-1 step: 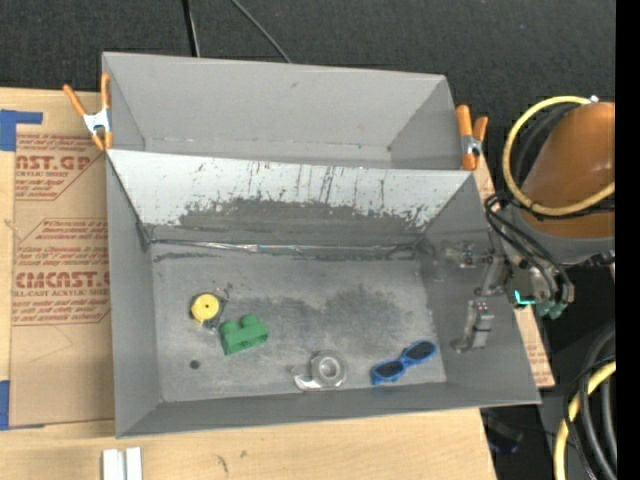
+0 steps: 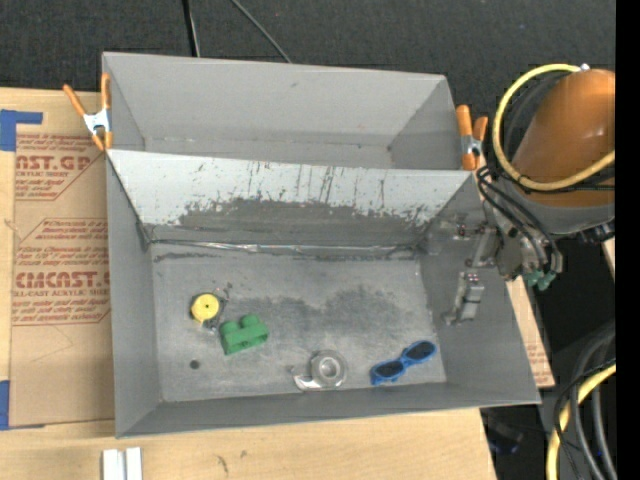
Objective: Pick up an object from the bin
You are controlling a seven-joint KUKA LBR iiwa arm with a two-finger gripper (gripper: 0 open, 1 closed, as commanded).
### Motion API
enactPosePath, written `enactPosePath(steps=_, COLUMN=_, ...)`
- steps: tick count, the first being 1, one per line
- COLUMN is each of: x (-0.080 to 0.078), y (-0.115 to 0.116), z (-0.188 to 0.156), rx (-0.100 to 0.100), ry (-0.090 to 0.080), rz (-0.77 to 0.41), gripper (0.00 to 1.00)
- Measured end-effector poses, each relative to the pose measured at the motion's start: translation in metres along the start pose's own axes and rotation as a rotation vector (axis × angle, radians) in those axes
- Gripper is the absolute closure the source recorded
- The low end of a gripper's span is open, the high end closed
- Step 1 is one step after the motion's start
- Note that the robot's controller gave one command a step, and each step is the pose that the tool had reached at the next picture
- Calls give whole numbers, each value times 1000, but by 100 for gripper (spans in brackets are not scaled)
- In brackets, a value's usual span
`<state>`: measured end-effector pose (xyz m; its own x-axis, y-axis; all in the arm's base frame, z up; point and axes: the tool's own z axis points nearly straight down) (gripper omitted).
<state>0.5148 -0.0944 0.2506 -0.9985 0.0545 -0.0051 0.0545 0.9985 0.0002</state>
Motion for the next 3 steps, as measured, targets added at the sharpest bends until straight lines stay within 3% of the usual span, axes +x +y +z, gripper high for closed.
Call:
enactPosePath(steps=1, x=31, y=13, z=97, rx=-1, ry=14, rz=-31, gripper=0)
enactPosePath(steps=2, x=30, y=-7, z=180, rx=1, ry=-5, rz=-225, gripper=0)
enactPosePath(steps=3, x=32, y=-6, z=180, rx=0, ry=5, rz=-226, gripper=100)
